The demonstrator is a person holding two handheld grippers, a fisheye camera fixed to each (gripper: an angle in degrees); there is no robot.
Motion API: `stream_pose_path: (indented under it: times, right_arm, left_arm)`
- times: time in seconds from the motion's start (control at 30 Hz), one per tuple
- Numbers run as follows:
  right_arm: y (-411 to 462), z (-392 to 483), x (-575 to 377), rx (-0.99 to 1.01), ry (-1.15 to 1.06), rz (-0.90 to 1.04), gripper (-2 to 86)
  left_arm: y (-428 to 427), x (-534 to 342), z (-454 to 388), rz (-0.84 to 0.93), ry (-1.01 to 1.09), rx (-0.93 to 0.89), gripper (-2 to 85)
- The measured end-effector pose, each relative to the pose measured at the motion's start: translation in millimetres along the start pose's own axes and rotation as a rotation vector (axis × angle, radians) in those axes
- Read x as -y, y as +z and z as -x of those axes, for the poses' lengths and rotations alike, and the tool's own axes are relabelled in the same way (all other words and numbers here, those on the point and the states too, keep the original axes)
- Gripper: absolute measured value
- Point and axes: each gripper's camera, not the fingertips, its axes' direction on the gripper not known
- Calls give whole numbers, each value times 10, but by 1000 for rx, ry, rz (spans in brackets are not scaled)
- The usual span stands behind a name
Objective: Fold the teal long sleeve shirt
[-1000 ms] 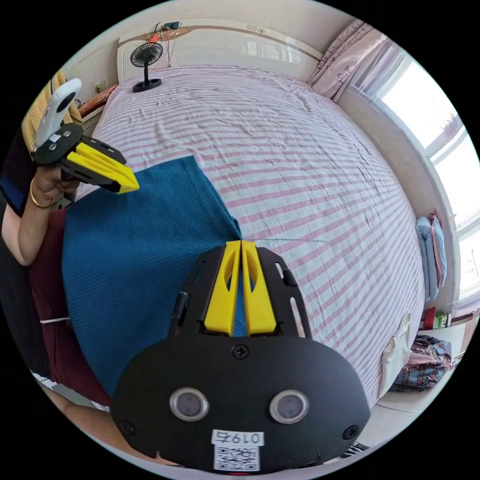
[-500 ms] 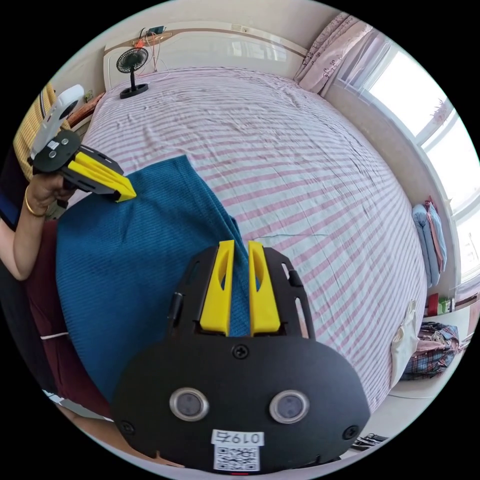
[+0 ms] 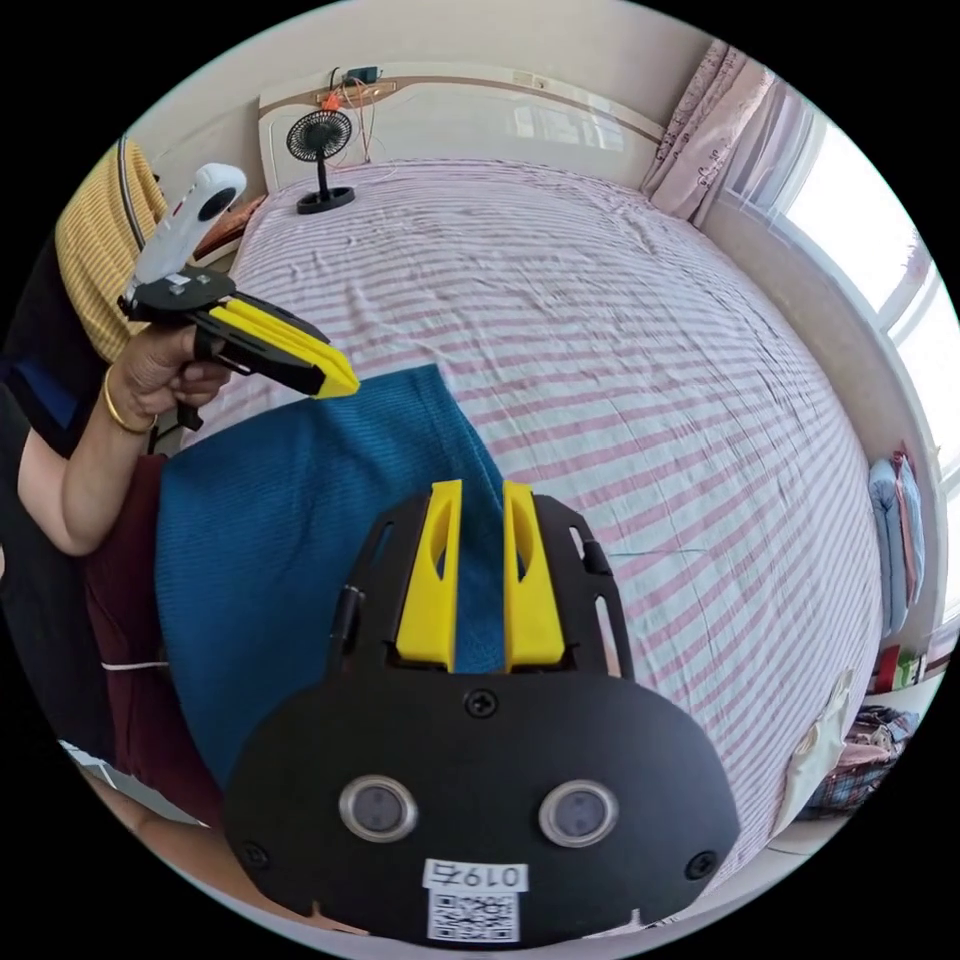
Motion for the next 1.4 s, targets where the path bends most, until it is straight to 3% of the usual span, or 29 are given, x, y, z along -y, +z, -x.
stream_pose_path:
  times: [0.33, 0.47, 0.6, 0.73, 0.97, 1.2, 1.4]
  right_arm:
    - [234, -155, -193, -44, 2, 19, -7]
    - [329, -231, -299, -79, 38, 7, -8]
    - [560, -230, -488, -76, 41, 44, -5]
    - [619, -222, -717, -75, 54, 6, 28]
    - [601, -402, -1161, 14, 157, -70, 75]
    - [97, -703, -2401, -7, 366, -246, 47]
    - [-30, -834, -3623, -143, 486, -47, 56]
  left_arm:
    - [213, 132, -78, -76, 68, -34, 9]
    - [348, 208, -147, -84, 89, 105, 9]
    - [581, 265, -27, -2, -2, 217, 8]
    - [701, 290, 218, 12, -130, 91, 7]
    - [800, 300, 309, -9, -168, 90, 8]
    - [885, 295, 331, -12, -172, 94, 9]
    - [968, 290, 302, -5, -163, 119, 10]
